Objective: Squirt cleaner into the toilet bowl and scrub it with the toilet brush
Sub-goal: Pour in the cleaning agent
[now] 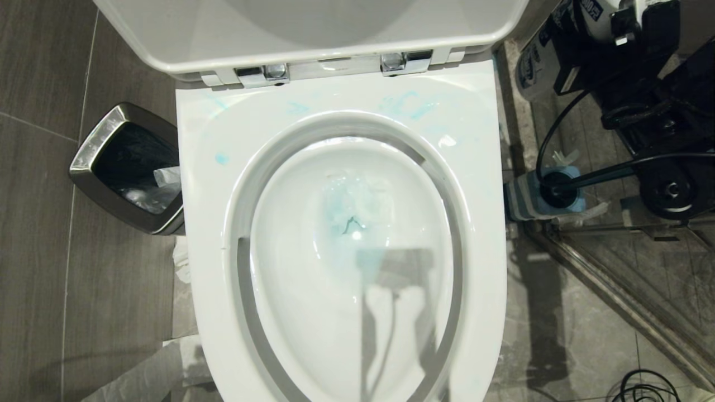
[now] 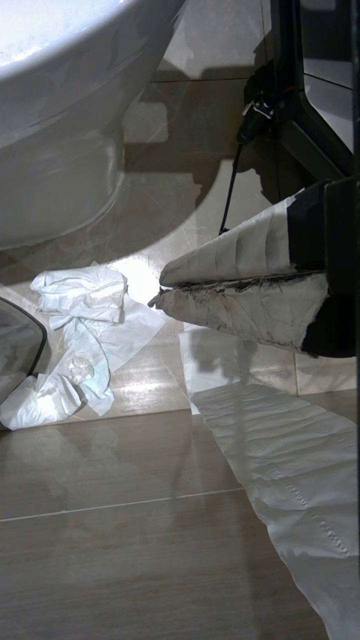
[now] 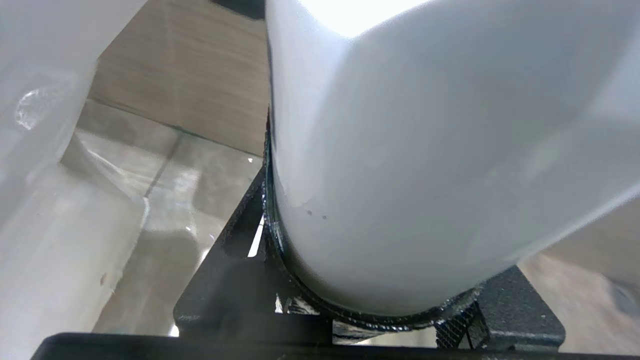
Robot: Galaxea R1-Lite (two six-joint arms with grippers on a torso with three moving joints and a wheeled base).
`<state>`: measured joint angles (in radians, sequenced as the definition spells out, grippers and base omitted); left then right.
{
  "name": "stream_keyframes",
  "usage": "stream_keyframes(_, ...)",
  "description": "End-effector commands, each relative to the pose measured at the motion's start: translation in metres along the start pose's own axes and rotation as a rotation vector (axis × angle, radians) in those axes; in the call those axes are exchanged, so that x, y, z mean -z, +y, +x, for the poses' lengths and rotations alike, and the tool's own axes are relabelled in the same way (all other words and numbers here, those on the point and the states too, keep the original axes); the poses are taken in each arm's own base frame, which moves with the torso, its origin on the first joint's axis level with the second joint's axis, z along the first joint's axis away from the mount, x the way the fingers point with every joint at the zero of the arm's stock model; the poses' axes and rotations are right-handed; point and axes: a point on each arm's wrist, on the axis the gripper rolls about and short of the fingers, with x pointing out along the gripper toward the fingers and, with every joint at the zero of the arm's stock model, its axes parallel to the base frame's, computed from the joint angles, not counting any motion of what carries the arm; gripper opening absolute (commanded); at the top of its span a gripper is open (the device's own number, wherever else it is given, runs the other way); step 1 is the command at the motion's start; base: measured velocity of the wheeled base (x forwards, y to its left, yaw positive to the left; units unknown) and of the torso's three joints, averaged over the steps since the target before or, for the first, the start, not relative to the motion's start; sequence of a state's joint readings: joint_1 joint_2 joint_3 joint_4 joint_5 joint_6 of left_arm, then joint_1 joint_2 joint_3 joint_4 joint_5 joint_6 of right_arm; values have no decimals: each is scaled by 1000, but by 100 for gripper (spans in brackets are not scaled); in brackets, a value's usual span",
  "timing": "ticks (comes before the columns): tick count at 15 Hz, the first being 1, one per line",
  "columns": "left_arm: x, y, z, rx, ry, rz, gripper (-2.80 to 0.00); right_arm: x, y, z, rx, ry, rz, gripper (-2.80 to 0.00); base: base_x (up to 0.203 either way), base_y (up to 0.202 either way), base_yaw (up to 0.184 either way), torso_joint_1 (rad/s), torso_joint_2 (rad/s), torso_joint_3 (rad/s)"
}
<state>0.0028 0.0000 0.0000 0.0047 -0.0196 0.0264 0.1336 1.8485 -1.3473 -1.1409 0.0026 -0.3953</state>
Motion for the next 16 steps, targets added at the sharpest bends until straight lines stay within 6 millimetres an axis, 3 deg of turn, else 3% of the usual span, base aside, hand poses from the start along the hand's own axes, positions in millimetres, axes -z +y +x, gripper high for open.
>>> stream_keyframes(1,0,0,0,0,1,0,-280,-48,-20,-20,39,-27,1,-280,0,0,0,0,0,0)
stream_keyframes(4,0,0,0,0,1,0,-280,-71,-24,-45,31,31,45,-280,0,0,0,0,0,0)
stream_keyframes(12,0,0,0,0,1,0,-280,-123,6,-104,-17,152,195,-280,0,0,0,0,0,0)
stream_keyframes(16,0,0,0,0,1,0,-280,-137,-3,-145,-59,213,144,-280,0,0,0,0,0,0)
